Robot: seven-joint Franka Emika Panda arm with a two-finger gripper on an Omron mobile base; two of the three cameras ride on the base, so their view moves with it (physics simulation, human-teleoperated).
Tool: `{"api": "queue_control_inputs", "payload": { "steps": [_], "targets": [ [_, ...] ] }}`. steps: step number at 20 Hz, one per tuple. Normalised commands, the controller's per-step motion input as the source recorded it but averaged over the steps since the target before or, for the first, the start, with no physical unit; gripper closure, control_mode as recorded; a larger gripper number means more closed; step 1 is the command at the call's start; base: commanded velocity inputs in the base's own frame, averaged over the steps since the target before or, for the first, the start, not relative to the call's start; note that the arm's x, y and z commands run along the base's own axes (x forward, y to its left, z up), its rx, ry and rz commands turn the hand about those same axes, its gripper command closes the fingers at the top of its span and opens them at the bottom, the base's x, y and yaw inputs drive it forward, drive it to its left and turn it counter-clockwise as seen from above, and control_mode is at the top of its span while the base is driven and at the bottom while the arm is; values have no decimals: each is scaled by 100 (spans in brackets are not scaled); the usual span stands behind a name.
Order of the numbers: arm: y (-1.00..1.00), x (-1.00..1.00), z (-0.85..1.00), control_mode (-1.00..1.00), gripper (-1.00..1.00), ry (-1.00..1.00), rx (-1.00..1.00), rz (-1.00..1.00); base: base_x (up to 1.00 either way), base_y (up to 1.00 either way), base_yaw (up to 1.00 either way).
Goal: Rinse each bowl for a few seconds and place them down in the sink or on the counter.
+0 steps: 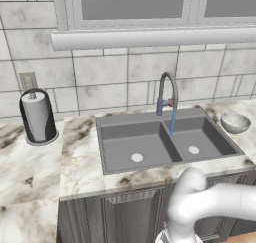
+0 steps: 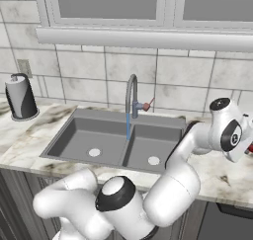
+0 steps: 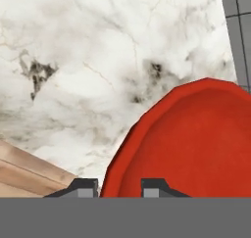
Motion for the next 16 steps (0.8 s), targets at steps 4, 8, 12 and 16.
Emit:
{"api": "queue_control_inputs", "payload": {
  "steps": [4,8,12,16],
  "targets": [
    [31,-15,37,-100,100,6,-4,14,0,0,0],
    [29,-4,25,-100,100,7,-1,15,0,0,0],
    [27,0,15,-100,100,8,3,16,0,0,0],
    [27,0,17,-100,100,7,3,14,0,0,0]
  ]
}}
